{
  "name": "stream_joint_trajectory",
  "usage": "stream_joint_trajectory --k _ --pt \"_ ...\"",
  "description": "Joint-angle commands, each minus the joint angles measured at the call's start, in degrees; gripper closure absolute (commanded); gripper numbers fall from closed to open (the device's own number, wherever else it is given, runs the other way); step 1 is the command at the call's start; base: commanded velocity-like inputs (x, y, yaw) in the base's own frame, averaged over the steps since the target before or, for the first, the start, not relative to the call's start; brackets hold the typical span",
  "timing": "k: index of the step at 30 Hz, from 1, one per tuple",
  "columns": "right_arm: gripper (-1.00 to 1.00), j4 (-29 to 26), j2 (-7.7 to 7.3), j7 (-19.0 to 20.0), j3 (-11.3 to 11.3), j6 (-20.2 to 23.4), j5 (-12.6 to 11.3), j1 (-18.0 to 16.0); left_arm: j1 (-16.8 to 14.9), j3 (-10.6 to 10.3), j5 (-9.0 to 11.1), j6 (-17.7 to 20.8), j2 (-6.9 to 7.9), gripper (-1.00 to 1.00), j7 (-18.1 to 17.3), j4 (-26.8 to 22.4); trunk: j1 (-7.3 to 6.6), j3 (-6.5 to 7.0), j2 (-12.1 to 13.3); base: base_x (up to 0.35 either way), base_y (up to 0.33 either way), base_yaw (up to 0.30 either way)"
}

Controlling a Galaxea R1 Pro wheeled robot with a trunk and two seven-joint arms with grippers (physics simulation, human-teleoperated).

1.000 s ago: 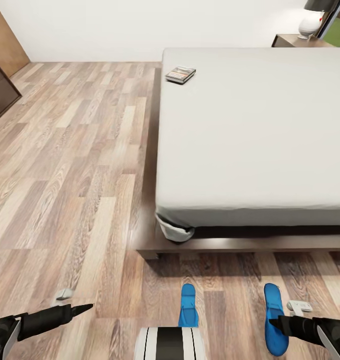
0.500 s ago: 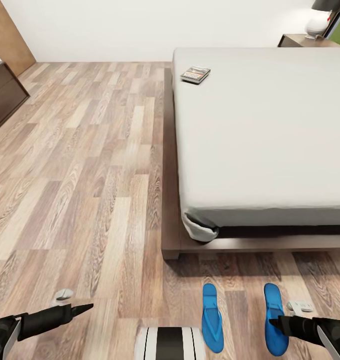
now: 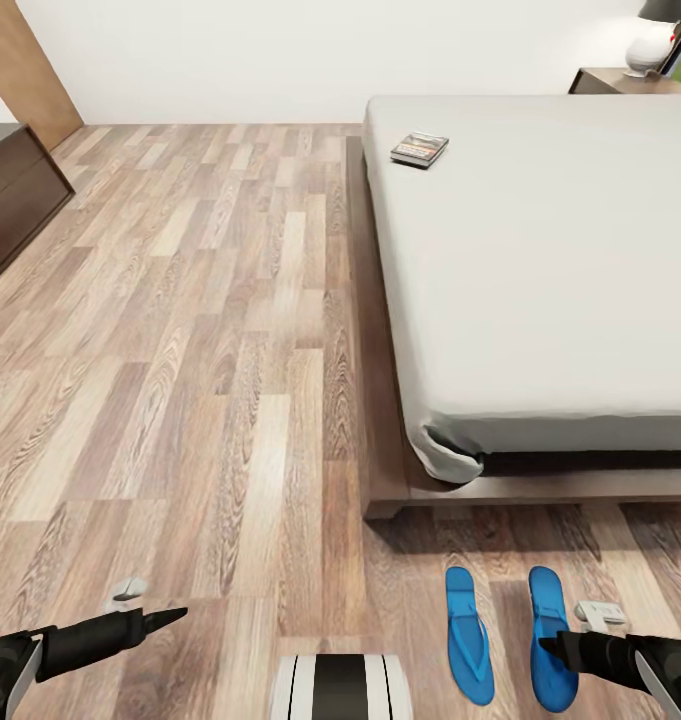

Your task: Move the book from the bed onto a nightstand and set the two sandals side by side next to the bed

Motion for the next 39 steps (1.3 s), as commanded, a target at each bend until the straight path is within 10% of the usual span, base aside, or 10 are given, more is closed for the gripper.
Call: stream_joint_trajectory --k 1,23,39 --pt "1.0 -0.1 0.0 0.0 -0.1 0.5 -0.6 0.0 -0.1 0.4 -0.5 0.6 -0.07 -1.0 -0.4 0.0 -0.01 -0.04 0.0 0.0 0.078 0.0" --pt "1.0 -0.2 0.0 -9.3 0.4 0.5 1.7 0.0 -0.1 0.4 -0.6 0.6 -0.15 -1.0 -0.3 0.0 -0.01 -0.04 0.0 0.0 0.005 0.0" --pt "1.0 -0.2 0.0 -9.3 0.3 0.5 1.8 0.0 -0.1 0.4 -0.6 0.6 -0.15 -1.0 -0.3 -0.1 0.4 -3.58 -0.2 0.0 0.0 0.0"
